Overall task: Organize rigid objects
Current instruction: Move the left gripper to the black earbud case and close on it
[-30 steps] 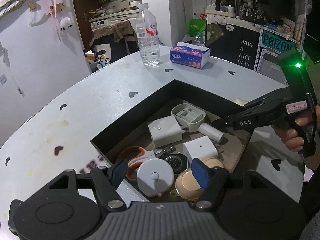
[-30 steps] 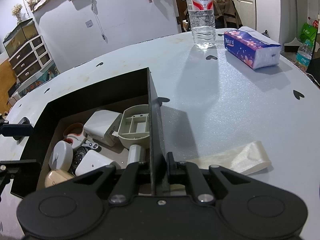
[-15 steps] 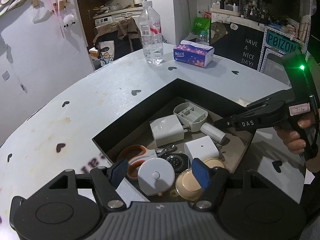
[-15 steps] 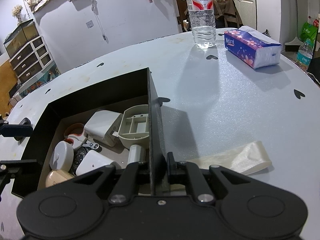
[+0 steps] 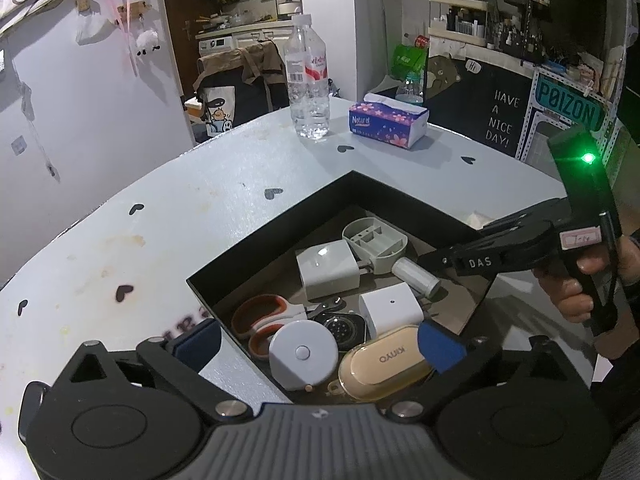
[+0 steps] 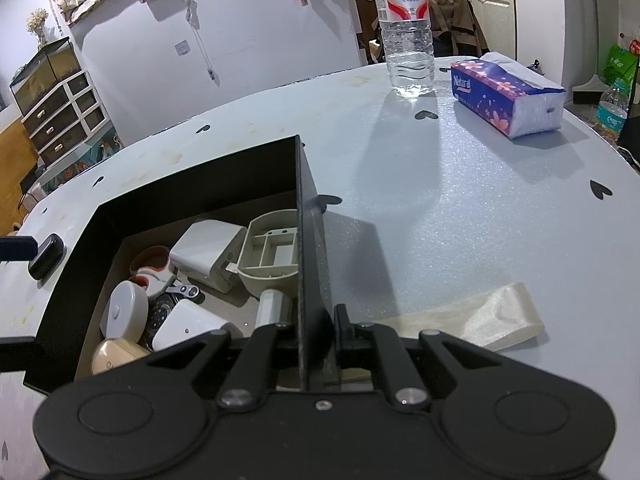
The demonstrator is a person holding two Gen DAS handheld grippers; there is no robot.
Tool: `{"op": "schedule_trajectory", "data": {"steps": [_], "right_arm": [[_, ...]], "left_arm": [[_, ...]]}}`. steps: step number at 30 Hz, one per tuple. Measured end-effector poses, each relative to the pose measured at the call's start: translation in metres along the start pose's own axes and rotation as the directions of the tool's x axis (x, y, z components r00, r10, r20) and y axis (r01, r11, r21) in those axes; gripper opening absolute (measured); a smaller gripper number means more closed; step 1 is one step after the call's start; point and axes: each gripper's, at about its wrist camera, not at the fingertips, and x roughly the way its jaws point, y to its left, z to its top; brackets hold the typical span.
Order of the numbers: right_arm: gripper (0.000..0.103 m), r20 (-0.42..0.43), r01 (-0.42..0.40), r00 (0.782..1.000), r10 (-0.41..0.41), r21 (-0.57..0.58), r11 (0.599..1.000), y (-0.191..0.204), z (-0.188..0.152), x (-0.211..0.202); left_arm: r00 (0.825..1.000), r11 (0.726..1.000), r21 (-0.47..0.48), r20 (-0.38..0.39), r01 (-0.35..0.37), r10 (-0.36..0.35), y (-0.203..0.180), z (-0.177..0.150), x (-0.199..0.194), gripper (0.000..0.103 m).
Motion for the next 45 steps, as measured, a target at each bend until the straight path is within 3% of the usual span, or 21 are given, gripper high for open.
{"op": "schedule_trajectory", "data": {"steps": [6,11,13,17,21,25,32,39,41,45], "right_arm": [[0.010,0.001,-0.001,1.000,0.001,0.002,1.000,0.000,0.000,0.000],[0.010,0.001,-0.001,1.000,0.001,0.002,1.000,0.000,0.000,0.000],[0.010,0.001,-0.001,1.000,0.001,0.003,1.000,-0.001,0.000,0.000],[0.010,0.002,-0.001,1.000,0.001,0.003,1.000,0.000,0.000,0.000],[0.010,0.004,-0.001,1.000,0.001,0.007,1.000,-0.001,0.000,0.000],[0.010,0.007,-0.002,1.000,0.002,0.009,1.000,0.000,-0.001,0.000],[0.010,0.010,-0.002,1.000,0.002,0.008,1.000,0.000,-0.001,-0.001],[0.010,0.012,-0.006,1.000,0.006,0.012,1.000,-0.001,-0.001,-0.001],[0.010,0.012,-0.006,1.000,0.006,0.012,1.000,-0.001,-0.001,-0.001],[0.011,0.012,-0.006,1.000,0.006,0.013,1.000,-0.001,-0.001,-0.001]], "left_arm": [[0.999,0.999,-0.043,0.033,-0.030,0.031,0.011,-0.003,-0.010,0.103],[0.993,0.987,-0.134,0.053,-0.093,0.101,0.035,-0.010,-0.018,0.103],[0.988,0.973,-0.189,0.057,-0.131,0.144,0.049,-0.014,-0.021,0.103],[0.969,0.917,-0.338,0.049,-0.211,0.241,0.081,-0.027,-0.030,0.103],[0.939,0.836,-0.462,0.019,-0.297,0.344,0.108,-0.043,-0.033,0.103],[0.907,0.728,-0.578,-0.054,-0.370,0.418,0.133,-0.061,-0.028,0.103],[0.835,0.448,-0.776,-0.178,-0.445,0.521,0.171,-0.089,-0.011,0.103],[0.756,0.286,-0.807,-0.272,-0.516,0.595,0.192,-0.084,0.021,0.102],[0.743,0.250,-0.817,-0.289,-0.520,0.603,0.198,-0.086,0.027,0.100],[0.693,0.219,-0.798,-0.308,-0.561,0.651,0.205,-0.084,0.037,0.088]]}}
